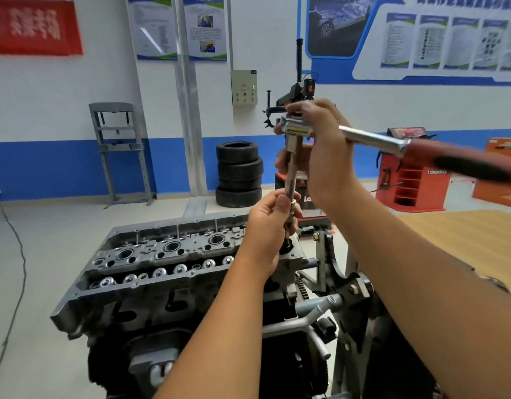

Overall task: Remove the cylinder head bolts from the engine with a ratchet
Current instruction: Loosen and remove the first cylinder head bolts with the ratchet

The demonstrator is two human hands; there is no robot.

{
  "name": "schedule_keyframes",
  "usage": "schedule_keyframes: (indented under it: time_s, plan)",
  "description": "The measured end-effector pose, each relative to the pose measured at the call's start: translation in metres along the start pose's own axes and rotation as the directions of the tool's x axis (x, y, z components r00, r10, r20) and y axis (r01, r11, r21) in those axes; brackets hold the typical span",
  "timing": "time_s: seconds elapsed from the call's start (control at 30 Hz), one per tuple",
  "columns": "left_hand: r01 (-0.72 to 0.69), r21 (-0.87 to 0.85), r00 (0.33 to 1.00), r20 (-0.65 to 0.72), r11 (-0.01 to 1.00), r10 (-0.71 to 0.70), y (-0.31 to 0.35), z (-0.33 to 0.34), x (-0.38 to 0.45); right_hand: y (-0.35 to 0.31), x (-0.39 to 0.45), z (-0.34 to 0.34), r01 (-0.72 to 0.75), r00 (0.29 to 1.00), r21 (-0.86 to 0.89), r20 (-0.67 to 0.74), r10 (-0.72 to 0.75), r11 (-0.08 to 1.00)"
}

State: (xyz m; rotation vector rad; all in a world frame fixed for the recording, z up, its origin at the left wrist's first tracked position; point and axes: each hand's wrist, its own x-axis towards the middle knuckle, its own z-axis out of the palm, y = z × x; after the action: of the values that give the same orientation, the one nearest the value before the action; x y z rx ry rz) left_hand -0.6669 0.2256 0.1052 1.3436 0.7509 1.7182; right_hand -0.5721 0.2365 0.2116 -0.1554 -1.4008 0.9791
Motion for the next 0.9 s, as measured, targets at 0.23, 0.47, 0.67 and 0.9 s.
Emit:
schedule_keyframes:
  time_s: [0.23, 0.47, 0.67, 0.9]
  plan:
    - [-0.018, 0.121, 0.999, -0.03, 0.992, 0.022, -0.002, 0.008, 0.002, 0.001, 0.021, -0.024, -0.341, 0.934, 0.306, 0.22, 0.282, 0.889]
    - [-0.018, 0.08, 1.0, -0.021, 0.997, 0.02, -0.002, 0.004, 0.0, 0.001, -0.007, -0.002, 0.095, 0.992, -0.153, -0.071, -0.107, 0.984]
    - [-0.036, 0.107, 0.999, -0.022, 0.994, 0.039, 0.001, 0.006, -0.003, -0.015, 0.015, -0.012, -0.367, 0.92, 0.164, 0.208, 0.332, 0.916]
    - [-0.043, 0.115, 0.998, -0.041, 0.992, 0.048, 0.0, 0.007, -0.001, -0.004, -0.001, 0.001, -0.192, 0.981, 0.059, -0.022, 0.194, 0.98]
